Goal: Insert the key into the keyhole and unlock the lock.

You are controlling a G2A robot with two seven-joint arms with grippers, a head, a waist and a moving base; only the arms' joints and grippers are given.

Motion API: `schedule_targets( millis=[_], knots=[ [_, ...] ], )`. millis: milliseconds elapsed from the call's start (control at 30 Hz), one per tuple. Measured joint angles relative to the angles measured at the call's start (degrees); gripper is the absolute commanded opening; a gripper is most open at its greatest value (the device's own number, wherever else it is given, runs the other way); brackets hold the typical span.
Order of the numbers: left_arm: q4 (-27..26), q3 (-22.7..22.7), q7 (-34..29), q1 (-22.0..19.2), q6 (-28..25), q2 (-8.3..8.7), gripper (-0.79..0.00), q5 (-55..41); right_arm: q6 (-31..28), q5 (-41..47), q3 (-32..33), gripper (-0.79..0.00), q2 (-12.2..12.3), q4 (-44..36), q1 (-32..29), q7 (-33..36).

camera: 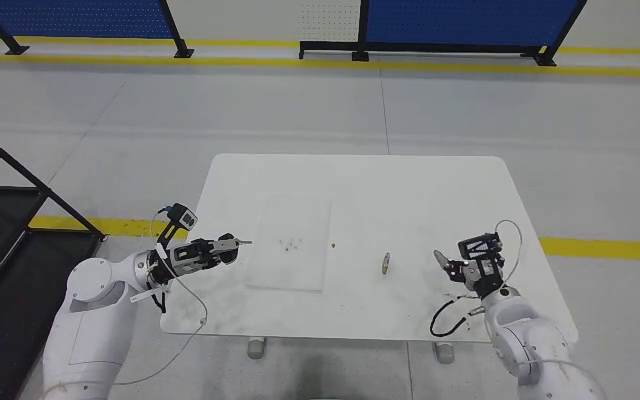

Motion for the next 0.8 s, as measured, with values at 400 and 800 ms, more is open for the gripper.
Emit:
schedule_targets(
  millis=[400,800],
  knots=[
    [0.0,0.0,0.0,0.0,0.0,0.00,-0.785,0.0,3.9,16.4,-7.6,0.000,-1.4,-1.3,14.2,29.4],
    [0.0,0.0,0.0,0.0,0.0,0.00,-0.785,0.0,17.3,18.5,-19.8,0.000,-4.0,11.9,32.4,48.0]
  ],
)
